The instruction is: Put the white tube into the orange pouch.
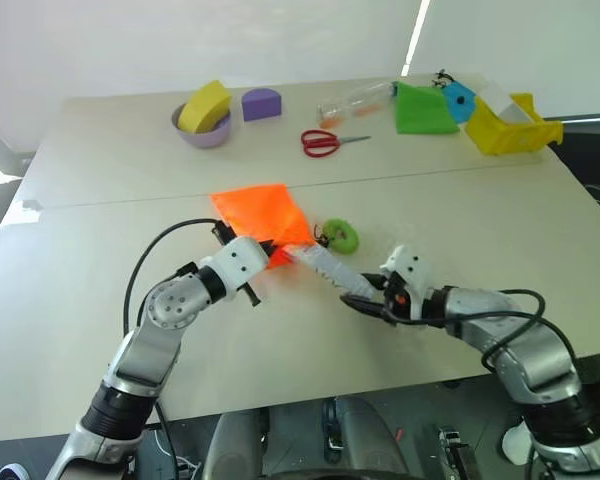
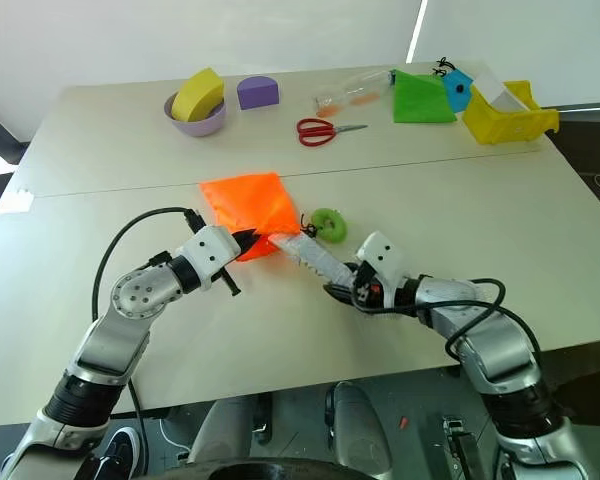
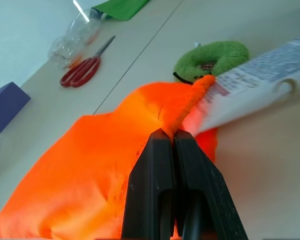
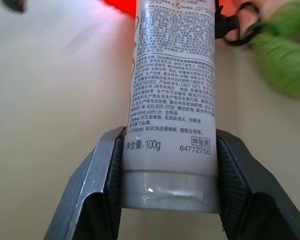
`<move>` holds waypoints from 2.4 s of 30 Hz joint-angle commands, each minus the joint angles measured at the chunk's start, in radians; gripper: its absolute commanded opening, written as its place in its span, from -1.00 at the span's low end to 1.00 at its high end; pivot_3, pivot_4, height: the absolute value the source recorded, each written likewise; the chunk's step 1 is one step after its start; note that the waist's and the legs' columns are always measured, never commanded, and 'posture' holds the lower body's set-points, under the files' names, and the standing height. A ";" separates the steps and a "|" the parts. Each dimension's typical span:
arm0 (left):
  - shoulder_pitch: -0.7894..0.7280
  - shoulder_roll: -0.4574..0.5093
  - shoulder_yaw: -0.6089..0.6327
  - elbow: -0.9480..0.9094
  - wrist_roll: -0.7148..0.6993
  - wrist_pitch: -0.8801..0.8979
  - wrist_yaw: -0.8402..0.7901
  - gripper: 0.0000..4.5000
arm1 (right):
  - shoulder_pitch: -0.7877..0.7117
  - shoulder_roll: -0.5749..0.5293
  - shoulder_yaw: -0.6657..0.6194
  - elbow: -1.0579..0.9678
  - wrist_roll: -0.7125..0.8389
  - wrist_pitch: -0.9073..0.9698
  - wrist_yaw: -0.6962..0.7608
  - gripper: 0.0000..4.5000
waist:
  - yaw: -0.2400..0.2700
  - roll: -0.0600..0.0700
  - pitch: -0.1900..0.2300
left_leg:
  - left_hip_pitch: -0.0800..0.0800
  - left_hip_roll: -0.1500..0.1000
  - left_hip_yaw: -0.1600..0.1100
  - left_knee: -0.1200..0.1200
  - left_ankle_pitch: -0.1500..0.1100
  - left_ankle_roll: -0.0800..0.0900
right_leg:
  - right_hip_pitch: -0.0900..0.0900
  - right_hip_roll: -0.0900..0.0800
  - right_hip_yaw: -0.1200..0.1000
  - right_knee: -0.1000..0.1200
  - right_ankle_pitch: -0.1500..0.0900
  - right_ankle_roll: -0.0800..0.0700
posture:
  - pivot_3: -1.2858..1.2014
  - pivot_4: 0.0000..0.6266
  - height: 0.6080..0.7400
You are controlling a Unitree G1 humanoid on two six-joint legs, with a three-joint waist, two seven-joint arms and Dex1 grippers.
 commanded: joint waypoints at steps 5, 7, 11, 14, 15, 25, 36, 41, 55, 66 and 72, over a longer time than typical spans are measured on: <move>-0.004 0.007 -0.009 -0.047 -0.003 -0.026 -0.016 -1.00 | -0.080 0.122 0.018 -0.047 0.013 0.131 -0.130 -0.18 | -0.003 0.000 0.000 | 0.000 0.000 0.000 0.000 0.000 0.000 | 0.000 0.000 0.000 0.000 0.000 0.000 | 0.03 -0.52 1.00; -0.004 0.013 -0.022 -0.052 0.002 -0.043 -0.029 -1.00 | -0.106 0.158 0.023 -0.064 0.025 0.195 -0.160 -0.18 | -0.003 0.000 0.000 | 0.000 0.001 0.000 0.000 0.000 0.000 | 0.000 0.000 0.000 0.001 0.000 0.000 | 0.03 -0.52 1.00; -0.010 0.009 -0.026 -0.060 0.005 -0.054 -0.031 -1.00 | -0.139 0.196 0.042 -0.070 0.021 0.294 -0.218 -0.18 | -0.001 0.000 0.000 | 0.000 0.000 0.000 0.000 0.000 0.000 | 0.000 0.000 0.000 0.001 0.000 0.000 | 0.03 -0.52 1.00; -0.010 0.018 -0.025 -0.058 0.018 -0.058 -0.027 -1.00 | -0.143 0.167 0.046 -0.100 0.033 0.345 -0.209 -0.18 | 0.001 0.000 0.000 | 0.000 0.000 0.000 0.000 0.000 0.000 | 0.000 -0.001 0.000 0.001 0.000 0.000 | 0.03 -0.52 1.00; -0.009 0.020 -0.023 -0.055 0.020 -0.063 -0.027 -1.00 | -0.145 0.161 0.035 -0.104 0.039 0.360 -0.207 -0.18 | 0.000 0.000 0.000 | 0.000 0.000 0.000 0.000 0.000 0.000 | 0.000 -0.001 0.000 0.001 0.000 0.000 | 0.03 -0.52 1.00; -0.010 0.018 -0.030 -0.050 0.019 -0.099 -0.034 -1.00 | -0.200 0.142 0.082 -0.148 0.106 0.426 -0.165 -0.18 | -0.003 0.000 0.000 | 0.000 0.001 0.000 0.000 0.000 0.000 | -0.001 0.000 0.000 0.001 0.000 0.000 | 0.03 -0.52 1.00; 0.012 0.030 -0.022 -0.061 -0.005 -0.119 -0.068 -1.00 | -0.286 0.323 -0.023 0.040 0.032 0.380 -0.365 -0.18 | -0.003 0.000 0.000 | -0.001 0.000 0.001 0.000 0.000 0.001 | -0.001 -0.001 0.000 0.001 0.001 0.001 | 0.03 -0.52 1.00; 0.012 0.030 -0.023 -0.059 -0.003 -0.123 -0.068 -1.00 | -0.299 0.330 0.035 0.076 0.016 0.383 -0.355 -0.18 | -0.004 0.000 0.000 | -0.001 0.001 0.001 -0.001 0.000 0.001 | -0.002 0.000 0.000 0.001 0.001 0.002 | 0.03 -0.52 1.00; -0.053 0.052 -0.018 0.015 0.061 -0.201 -0.042 -1.00 | -0.384 0.439 0.017 0.162 0.048 0.400 -0.313 -0.18 | -0.004 0.000 0.000 | -0.001 0.000 0.002 -0.001 0.000 0.001 | -0.002 0.000 0.000 0.001 0.001 0.002 | 0.03 -0.52 1.00; -0.035 0.048 -0.024 -0.012 0.003 -0.203 -0.099 -1.00 | -0.401 0.442 0.045 0.242 -0.068 0.312 -0.393 -0.18 | -0.005 0.000 0.000 | -0.002 0.001 0.002 -0.001 0.000 0.001 | -0.003 -0.001 0.000 0.002 0.001 0.002 | 0.03 -0.52 1.00; -0.039 0.056 -0.006 0.001 0.000 -0.201 -0.096 -1.00 | -0.380 0.420 0.079 0.265 -0.104 0.236 -0.380 -0.18 | -0.005 0.000 0.000 | -0.002 0.001 0.002 -0.001 0.000 0.001 | -0.003 0.000 0.000 0.002 0.001 0.002 | 0.03 -0.52 1.00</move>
